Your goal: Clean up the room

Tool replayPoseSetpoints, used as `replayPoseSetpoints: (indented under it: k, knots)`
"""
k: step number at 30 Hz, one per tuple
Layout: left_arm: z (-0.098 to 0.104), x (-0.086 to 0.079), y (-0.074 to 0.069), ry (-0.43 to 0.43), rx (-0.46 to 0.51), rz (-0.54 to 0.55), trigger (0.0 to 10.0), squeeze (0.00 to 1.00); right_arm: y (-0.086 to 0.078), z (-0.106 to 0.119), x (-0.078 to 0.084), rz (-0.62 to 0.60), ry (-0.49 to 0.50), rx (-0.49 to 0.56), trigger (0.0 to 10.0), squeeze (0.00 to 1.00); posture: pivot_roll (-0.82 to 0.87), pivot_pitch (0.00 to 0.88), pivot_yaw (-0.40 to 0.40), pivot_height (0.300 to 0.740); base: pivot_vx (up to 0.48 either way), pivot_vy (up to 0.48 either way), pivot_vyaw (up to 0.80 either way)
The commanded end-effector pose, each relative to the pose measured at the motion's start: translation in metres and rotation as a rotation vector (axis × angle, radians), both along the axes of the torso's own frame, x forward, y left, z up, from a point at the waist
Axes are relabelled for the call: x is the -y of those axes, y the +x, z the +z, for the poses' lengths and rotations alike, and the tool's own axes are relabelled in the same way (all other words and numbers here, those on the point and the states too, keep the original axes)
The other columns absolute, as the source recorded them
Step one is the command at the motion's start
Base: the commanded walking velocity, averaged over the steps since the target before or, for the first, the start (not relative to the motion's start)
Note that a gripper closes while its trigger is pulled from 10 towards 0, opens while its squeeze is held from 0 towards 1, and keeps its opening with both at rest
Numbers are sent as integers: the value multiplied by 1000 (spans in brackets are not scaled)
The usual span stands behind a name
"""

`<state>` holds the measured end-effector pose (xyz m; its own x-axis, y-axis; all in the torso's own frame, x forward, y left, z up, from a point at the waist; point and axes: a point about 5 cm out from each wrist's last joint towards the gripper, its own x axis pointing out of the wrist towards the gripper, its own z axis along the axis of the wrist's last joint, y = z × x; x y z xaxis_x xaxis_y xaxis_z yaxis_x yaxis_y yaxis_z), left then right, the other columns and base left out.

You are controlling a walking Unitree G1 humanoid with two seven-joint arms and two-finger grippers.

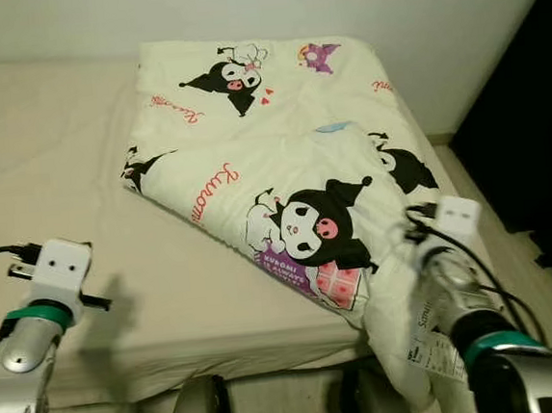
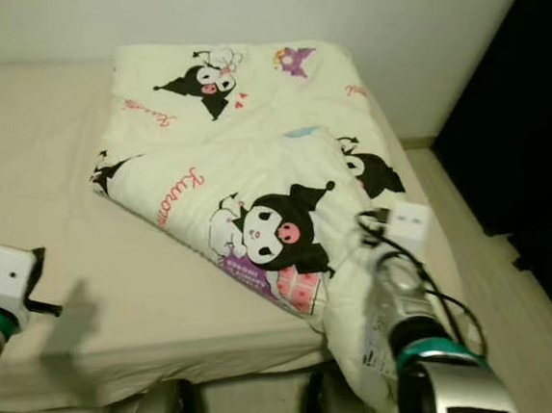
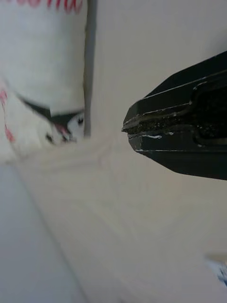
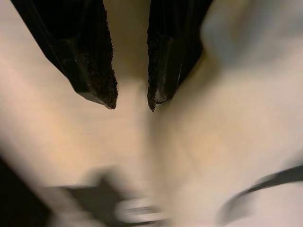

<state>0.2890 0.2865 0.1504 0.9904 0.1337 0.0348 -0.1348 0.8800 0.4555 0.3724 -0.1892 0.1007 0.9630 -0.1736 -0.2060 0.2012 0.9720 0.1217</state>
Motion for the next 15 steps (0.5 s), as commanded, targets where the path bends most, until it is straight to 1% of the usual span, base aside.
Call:
replayPoseSetpoints:
  k: [1, 3, 4, 6, 7, 8, 9, 10, 11, 12, 13, 14, 15]
  knots:
    - [-5, -7, -4, -12, -22, 31, 10000, 0, -2, -4, -1, 16, 7, -9, 10000, 0, 291, 143, 5, 600, 0, 0, 0]
    - [0, -12, -3, -13, -10, 44, 10000, 0, 1, -1, -25, 107, 89, 37, 10000, 0, 293, 140, 6, 600, 0, 0, 0]
    - [0, -12, -3, -13, -10, 44, 10000, 0, 1, -1, -25, 107, 89, 37, 10000, 0, 293, 140, 6, 600, 0, 0, 0]
    - [2, -14, -2, -16, -4, 50, 10000, 0, 3, 4, -48, 208, 238, 102, 10000, 0, 283, 129, 3, 600, 0, 0, 0]
    - [2, -14, -2, -16, -4, 50, 10000, 0, 3, 4, -48, 208, 238, 102, 10000, 0, 283, 129, 3, 600, 0, 0, 0]
    - [3, -14, -1, -27, 3, 57, 10000, 0, 3, 7, -57, 268, 320, 137, 10000, 0, 281, 127, 2, 600, 0, 0, 0]
    - [4, -14, 1, -34, 14, 60, 10000, 0, 1, 10, -65, 367, 449, 182, 10000, 0, 273, 120, -2, 600, 0, 0, 0]
    - [7, -15, 3, -41, 27, 63, 10000, 0, -9, 12, -70, 511, 560, 240, 10000, 0, 269, 117, -4, 600, 0, 0, 0]
    - [9, -14, 4, -45, 42, 62, 10000, 0, -29, 12, -64, 674, 626, 292, 10000, 0, 260, 115, -7, 600, 0, 0, 0]
    - [9, -14, 4, -45, 42, 62, 10000, 0, -29, 12, -64, 674, 626, 292, 10000, 0, 260, 115, -7, 600, 0, 0, 0]
    - [11, -14, 6, -48, 50, 61, 10000, 0, -46, 12, -65, 799, 665, 315, 10000, 0, 260, 115, -7, 600, 0, 0, 0]
    - [11, -14, 6, -48, 50, 61, 10000, 0, -46, 12, -65, 799, 665, 315, 10000, 0, 260, 115, -7, 600, 0, 0, 0]
    - [13, -14, 7, -63, 68, 60, 10000, 0, -93, -2, -41, 956, 682, 255, 10000, 0, 254, 114, -7, 600, 0, 0, 0]
